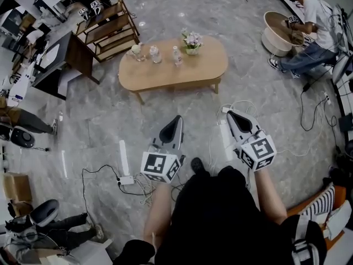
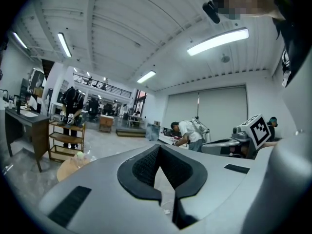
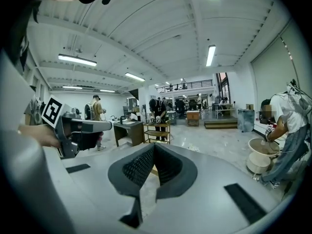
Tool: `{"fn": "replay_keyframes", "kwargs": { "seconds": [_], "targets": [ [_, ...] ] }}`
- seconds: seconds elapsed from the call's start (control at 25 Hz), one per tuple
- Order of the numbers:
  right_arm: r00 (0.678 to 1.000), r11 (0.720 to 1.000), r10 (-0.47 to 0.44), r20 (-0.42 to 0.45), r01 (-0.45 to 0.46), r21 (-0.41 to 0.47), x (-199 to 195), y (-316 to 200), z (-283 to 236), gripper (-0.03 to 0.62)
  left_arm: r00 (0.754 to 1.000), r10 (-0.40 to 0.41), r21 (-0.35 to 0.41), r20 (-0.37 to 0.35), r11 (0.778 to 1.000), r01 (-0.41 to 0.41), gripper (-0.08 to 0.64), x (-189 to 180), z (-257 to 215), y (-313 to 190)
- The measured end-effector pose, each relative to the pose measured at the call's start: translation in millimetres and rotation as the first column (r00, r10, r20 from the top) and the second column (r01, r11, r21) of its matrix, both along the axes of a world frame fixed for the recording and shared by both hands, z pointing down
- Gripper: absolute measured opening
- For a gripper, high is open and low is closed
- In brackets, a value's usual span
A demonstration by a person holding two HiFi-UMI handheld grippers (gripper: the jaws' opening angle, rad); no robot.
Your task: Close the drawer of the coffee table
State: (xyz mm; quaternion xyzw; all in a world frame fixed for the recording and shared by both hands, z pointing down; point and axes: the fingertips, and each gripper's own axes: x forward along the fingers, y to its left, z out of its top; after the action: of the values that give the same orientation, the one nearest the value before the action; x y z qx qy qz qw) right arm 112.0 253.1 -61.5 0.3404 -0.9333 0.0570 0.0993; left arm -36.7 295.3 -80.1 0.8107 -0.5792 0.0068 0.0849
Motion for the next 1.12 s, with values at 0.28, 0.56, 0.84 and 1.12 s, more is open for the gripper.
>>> {"fn": "replay_keyframes", "kwargs": {
  "seconds": [0.28,0.56,0.84,1.12],
  "targets": [
    [0.996,0.997,-0.068,-0.049,0.069,0.034,-9.6,21.0,0.5,0.011,1.0,0.017,-0.015,0.012,1.0,-0.016,0.011,2.6,2.6,13.8],
    [0.997,0.997,-0.081,0.008,0.081,-0.015,-13.6,22.5,-1.2,0.012,1.0,0.016,-0.016,0.011,1.0,-0.016,0.011,-1.3,3.6,14.2],
    [0.997,0.996,-0.079,0.018,0.08,-0.037,-13.9,23.9,-2.8,0.011,1.0,0.022,-0.025,0.015,0.999,-0.022,0.011,-2.2,6.7,17.6],
    [0.998,0.998,-0.062,0.02,0.062,-0.023,-17.7,23.8,-8.0,0.012,0.999,0.025,-0.031,0.019,0.999,-0.025,0.011,-8.3,6.2,19.5]
  ]
}}
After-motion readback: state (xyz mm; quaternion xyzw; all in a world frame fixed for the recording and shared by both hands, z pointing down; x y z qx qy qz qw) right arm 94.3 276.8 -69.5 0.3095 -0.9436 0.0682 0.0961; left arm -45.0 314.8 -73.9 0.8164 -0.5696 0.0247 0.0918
